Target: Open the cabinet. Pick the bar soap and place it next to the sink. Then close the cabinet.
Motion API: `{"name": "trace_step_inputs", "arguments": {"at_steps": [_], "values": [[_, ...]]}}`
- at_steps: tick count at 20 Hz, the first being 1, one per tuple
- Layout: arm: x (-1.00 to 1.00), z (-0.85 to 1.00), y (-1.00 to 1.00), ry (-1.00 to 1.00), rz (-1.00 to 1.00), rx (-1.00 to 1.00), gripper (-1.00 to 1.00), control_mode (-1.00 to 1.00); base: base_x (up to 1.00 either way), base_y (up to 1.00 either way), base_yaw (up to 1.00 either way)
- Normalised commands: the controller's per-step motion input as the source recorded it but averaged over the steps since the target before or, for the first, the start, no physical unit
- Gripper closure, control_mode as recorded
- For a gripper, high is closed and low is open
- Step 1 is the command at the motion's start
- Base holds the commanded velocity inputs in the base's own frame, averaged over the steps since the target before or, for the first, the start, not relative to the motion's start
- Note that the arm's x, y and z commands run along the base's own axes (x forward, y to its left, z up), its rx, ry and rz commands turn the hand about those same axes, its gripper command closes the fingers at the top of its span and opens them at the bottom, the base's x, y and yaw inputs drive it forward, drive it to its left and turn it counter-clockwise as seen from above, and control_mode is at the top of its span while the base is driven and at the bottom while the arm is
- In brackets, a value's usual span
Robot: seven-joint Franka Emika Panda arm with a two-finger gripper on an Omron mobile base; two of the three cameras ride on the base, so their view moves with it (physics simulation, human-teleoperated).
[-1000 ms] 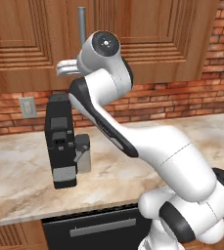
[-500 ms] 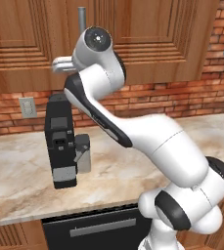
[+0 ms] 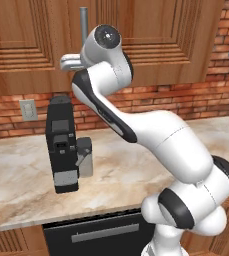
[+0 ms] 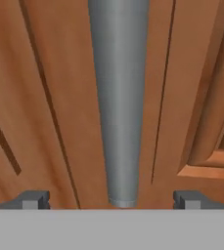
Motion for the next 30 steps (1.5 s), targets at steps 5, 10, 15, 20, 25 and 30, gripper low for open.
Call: {"name": "trace_step_inputs", "arguments": {"at_steps": [5,10,15,20,25,30], "values": [[0.53,0.0,-0.01,0.0,0.0,0.0,-1.0,-1.0,0.0,0.0,0.0],[0.45,0.0,0.0,0.0,0.0,0.0,-1.0,-1.0,0.0,0.0,0.0],[0.35,0.0,0.0,0.0,0.0,0.0,-1.0,-1.0,0.0,0.0,0.0],[0.24,-0.13,0.0,-0.03,0.0,0.0,-1.0,-1.0,0.0,0.0,0.0],[0.25,-0.4,0.0,-0.16,0.0,0.0,-1.0,-1.0,0.0,0.0,0.0],[0.2,-0.25,0.0,-0.2,0.0,0.0,-1.0,-1.0,0.0,0.0,0.0]]}}
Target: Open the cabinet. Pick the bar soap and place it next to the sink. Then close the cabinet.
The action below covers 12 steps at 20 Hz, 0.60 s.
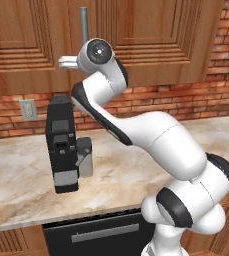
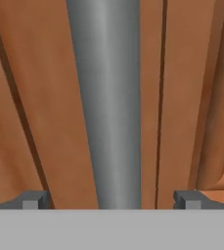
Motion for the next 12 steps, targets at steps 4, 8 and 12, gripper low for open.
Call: {"name": "trace_step_inputs", "arguments": {"at_steps": [4,8,12], "values": [[0.26,-0.01,0.0,-0.07,0.0,0.0,-1.0,-1.0,0.0,0.0,0.0],[0.32,0.0,0.0,-0.01,0.0,-0.01,-1.0,-1.0,0.0,0.0,0.0],[0.35,-0.02,0.0,0.0,0.0,-0.08,-1.0,-1.0,0.0,0.0,0.0]]}}
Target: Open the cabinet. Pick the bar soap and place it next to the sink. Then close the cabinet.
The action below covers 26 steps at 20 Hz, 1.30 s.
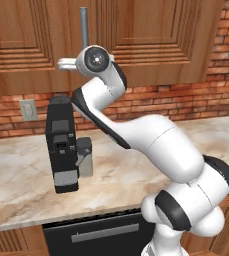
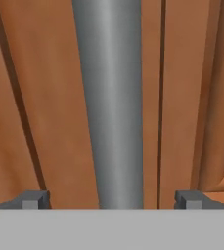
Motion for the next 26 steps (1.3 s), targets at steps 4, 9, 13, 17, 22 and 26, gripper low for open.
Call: {"name": "trace_step_inputs", "arguments": {"at_steps": [4,9,13,17,22,26], "values": [[0.38,-0.31,0.01,-0.04,0.0,-0.08,-1.0,-1.0,0.0,0.0,0.0],[0.27,-0.44,0.0,-0.16,0.0,-0.04,-1.0,-1.0,0.0,0.0,0.0],[0.33,-0.53,0.0,-0.2,0.0,-0.03,-1.0,-1.0,0.0,0.0,0.0],[0.25,-0.18,0.0,-0.02,0.0,-0.08,-1.0,-1.0,0.0,0.0,0.0],[0.03,0.0,-0.04,-0.02,-0.01,0.0,1.0,-1.0,0.0,0.0,0.0],[0.0,0.0,0.0,0.0,0.0,0.0,1.0,-1.0,0.0,0.0,0.0]]}}
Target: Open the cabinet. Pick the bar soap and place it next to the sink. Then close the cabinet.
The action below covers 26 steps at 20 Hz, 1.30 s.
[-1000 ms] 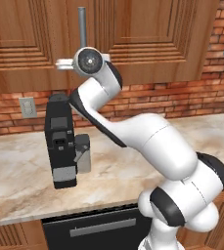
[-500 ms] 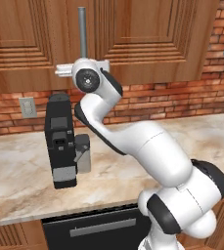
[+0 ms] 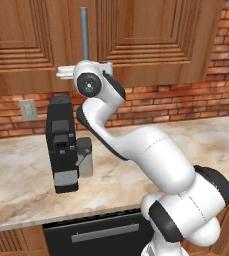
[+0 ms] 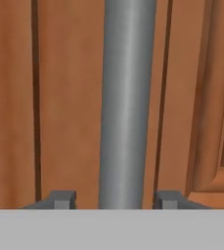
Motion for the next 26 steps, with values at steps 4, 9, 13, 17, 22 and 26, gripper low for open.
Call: {"name": "trace_step_inputs", "arguments": {"at_steps": [4,9,13,17,22,26], "values": [[0.0,0.0,0.0,0.0,0.0,0.0,1.0,-1.0,0.0,0.0,0.0],[-0.01,0.0,-0.1,0.0,0.0,0.0,1.0,-1.0,0.0,0.0,0.0],[-0.25,0.0,-0.33,0.0,0.0,0.0,1.0,-1.0,0.0,0.0,0.0],[-0.43,0.0,-0.29,0.0,0.0,0.0,1.0,-1.0,0.0,0.0,0.0],[-0.44,0.02,-0.24,0.0,0.0,0.0,1.0,-1.0,0.0,0.0,0.0],[-0.49,0.0,-0.32,0.0,0.0,0.0,1.0,-1.0,0.0,0.0,0.0]]}}
